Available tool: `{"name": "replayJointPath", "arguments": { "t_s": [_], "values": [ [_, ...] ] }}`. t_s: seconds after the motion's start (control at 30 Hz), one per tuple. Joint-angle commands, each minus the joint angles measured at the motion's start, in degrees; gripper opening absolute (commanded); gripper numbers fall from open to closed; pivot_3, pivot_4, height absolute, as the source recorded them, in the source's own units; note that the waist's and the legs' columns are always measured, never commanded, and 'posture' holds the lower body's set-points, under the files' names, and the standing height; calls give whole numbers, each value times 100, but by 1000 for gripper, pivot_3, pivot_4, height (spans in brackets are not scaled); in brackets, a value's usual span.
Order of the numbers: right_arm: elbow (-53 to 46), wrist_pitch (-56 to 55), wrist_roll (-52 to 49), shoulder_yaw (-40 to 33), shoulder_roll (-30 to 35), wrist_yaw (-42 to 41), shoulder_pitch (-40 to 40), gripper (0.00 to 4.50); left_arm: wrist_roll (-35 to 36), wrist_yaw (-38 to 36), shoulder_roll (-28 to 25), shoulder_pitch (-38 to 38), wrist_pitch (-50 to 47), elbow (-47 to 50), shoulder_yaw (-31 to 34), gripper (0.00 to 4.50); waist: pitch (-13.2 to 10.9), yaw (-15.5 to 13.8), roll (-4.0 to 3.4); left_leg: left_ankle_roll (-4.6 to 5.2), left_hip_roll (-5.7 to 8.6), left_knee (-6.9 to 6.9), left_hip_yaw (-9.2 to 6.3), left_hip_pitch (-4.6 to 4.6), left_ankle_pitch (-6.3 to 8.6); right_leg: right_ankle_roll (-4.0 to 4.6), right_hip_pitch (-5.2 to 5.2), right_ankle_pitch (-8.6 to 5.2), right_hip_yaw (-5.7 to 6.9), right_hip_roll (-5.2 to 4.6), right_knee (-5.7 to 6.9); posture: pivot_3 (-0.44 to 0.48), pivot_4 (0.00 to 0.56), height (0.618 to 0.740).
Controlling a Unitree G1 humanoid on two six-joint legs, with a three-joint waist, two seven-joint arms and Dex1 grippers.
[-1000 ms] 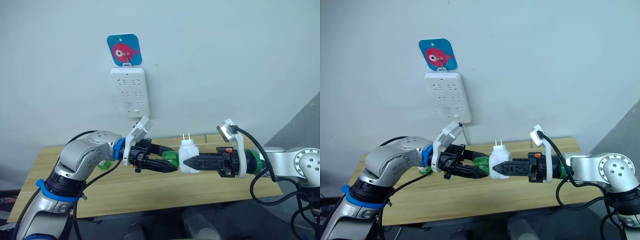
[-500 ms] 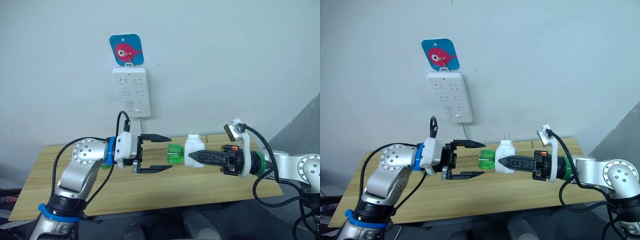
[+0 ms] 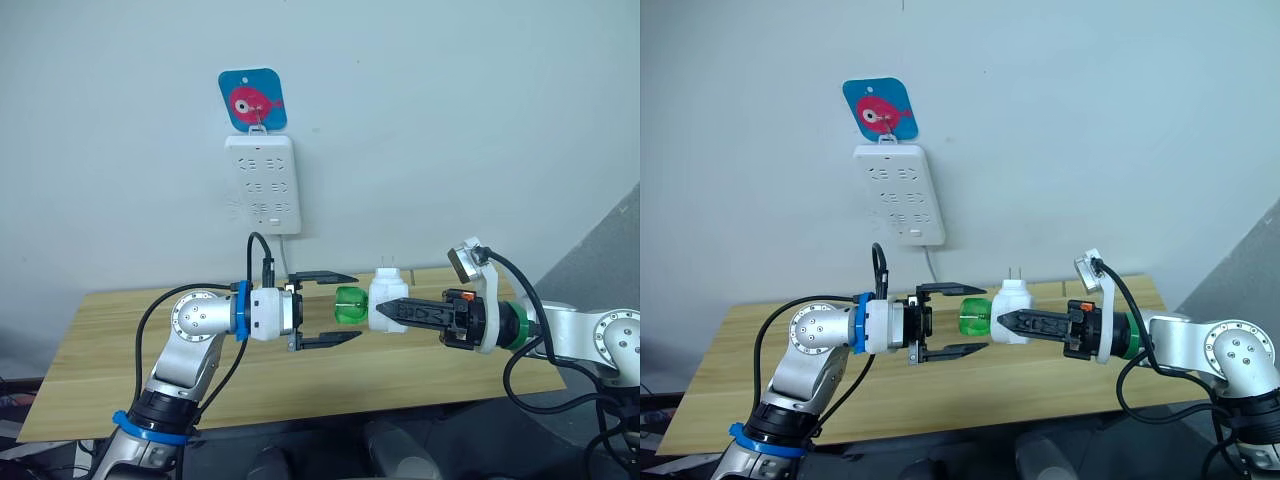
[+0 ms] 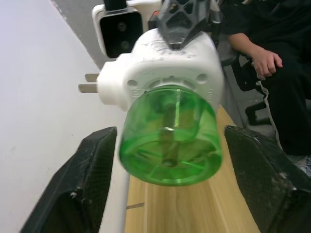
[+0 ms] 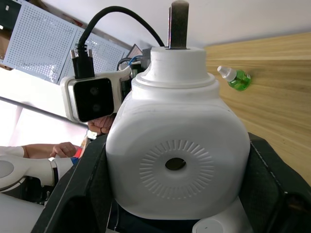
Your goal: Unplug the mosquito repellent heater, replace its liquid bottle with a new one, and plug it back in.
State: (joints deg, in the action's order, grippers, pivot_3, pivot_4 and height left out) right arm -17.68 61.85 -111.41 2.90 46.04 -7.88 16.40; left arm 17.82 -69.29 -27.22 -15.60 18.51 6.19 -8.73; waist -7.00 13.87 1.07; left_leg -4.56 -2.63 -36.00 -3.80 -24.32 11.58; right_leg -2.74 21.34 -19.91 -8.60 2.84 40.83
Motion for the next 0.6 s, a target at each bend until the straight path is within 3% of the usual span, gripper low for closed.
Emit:
{"name": "replayJointPath", "arguments": {
  "t_s": [0.03,0.07,0.23,0.3,0.37,0.4,0.47,0.53,0.6],
  "values": [
    [-114,-86,-159,-215,-35,-41,47,3004,63,117,55,-128,34,95,-33,2618,0,6,0,0,0,0,0,0,0,0,0,0,0,0,0,-238,68,740],
    [-118,-88,-159,-216,-37,-39,45,3004,81,126,60,-135,8,116,-41,2326,0,7,0,0,0,0,0,0,0,0,0,0,-1,0,0,-238,68,740],
    [-146,-91,-159,-220,-50,-24,44,3004,209,100,3,-136,-255,297,-65,2301,0,14,0,0,0,-1,0,0,0,0,-1,0,-1,0,0,-237,71,740],
    [-162,-71,-159,-202,-16,-32,63,3004,442,50,-147,-202,-899,513,-92,2301,0,17,0,0,0,-1,0,0,0,0,-1,0,-1,0,0,-237,71,740],
    [-188,-31,-159,-185,42,-67,87,3004,811,118,-443,-344,-2197,753,-121,2301,0,22,0,0,0,-1,-1,0,0,0,0,0,0,0,2,-237,71,740],
    [-211,-2,-159,-207,70,-150,115,3004,1820,243,-878,-661,-4136,806,-110,2301,-2,24,3,0,0,0,-2,0,0,-1,0,0,1,0,2,-237,71,740],
    [-210,26,-159,-255,78,-289,166,3004,3150,263,-1475,-1168,-6663,821,-107,2301,-9,37,8,0,1,-2,-15,-4,0,-1,4,0,13,3,11,-215,74,740],
    [-228,113,-159,-269,129,-501,233,3004,3787,164,-1632,-1729,-7842,526,-107,2301,-10,40,5,0,3,-2,-25,-5,0,-1,2,0,24,5,11,-212,75,740],
    [-275,210,-159,-240,215,-669,266,3004,4085,257,-1509,-2129,-8342,261,-24,2301,-10,29,3,1,5,1,-27,-4,0,-1,-1,-1,29,5,6,-212,75,740]
  ]
}}
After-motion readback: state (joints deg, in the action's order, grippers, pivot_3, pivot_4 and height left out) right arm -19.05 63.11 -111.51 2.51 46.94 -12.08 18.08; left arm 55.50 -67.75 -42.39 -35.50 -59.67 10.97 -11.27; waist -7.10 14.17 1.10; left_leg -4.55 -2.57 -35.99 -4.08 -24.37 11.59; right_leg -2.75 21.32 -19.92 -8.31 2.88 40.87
